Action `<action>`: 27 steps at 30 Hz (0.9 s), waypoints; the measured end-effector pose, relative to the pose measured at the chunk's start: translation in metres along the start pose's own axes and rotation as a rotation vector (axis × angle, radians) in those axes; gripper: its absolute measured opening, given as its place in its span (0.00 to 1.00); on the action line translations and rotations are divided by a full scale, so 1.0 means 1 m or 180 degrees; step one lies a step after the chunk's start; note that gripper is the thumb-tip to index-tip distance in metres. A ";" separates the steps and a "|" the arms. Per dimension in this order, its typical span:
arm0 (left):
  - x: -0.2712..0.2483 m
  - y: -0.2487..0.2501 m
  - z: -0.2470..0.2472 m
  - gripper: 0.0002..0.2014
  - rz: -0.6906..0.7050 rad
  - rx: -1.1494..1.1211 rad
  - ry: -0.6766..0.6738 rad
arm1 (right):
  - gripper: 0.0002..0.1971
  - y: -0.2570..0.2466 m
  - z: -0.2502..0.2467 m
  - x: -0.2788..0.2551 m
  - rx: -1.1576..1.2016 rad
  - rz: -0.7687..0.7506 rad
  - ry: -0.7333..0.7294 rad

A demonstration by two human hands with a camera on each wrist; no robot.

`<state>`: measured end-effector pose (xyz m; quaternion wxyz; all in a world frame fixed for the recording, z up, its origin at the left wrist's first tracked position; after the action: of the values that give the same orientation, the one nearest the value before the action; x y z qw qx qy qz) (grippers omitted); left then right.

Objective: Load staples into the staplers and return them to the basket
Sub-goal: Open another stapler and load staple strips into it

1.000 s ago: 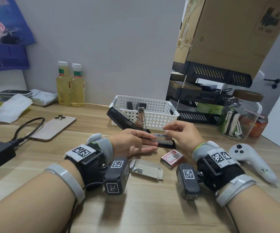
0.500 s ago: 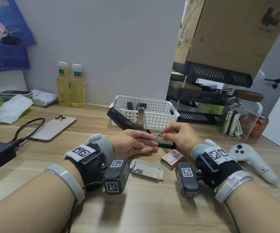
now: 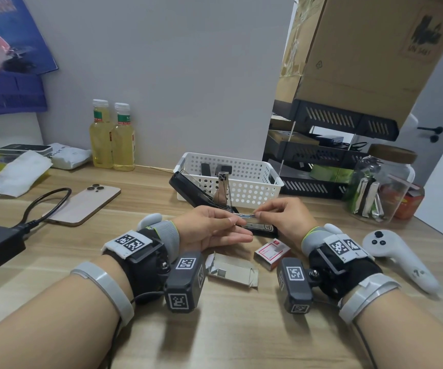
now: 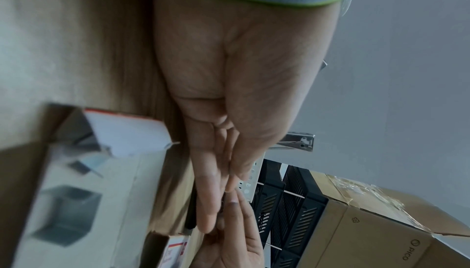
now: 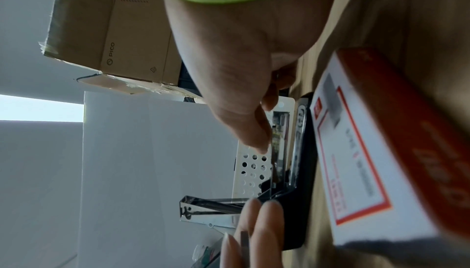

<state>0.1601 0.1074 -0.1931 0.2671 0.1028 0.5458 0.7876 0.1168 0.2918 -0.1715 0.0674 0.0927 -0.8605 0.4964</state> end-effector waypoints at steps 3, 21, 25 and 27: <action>0.000 0.001 0.000 0.12 -0.0007 0.0201 0.0100 | 0.05 -0.005 -0.004 -0.001 0.0409 -0.0168 0.0196; 0.005 -0.001 -0.003 0.14 0.0175 0.0188 -0.0021 | 0.03 -0.029 -0.011 -0.017 0.0144 -0.0641 -0.0084; 0.004 -0.001 -0.001 0.11 0.0252 0.0209 -0.0044 | 0.07 -0.039 0.016 -0.029 -0.0132 -0.0805 -0.1037; 0.004 0.000 -0.001 0.12 0.0241 0.0243 -0.0033 | 0.08 -0.039 0.020 -0.028 -0.0316 -0.0786 -0.1104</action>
<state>0.1565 0.1091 -0.1939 0.2357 0.1375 0.5697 0.7752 0.1525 0.2580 -0.1545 -0.0168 0.2781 -0.8647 0.4180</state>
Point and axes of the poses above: each hand's wrist, its own x-axis towards the middle knuckle, its own z-axis out of the palm, y = z × x, the point moved 6 cm from there along x, towards the middle knuckle, and after that the axes turned 3 degrees about -y, right-handed, at the moved point
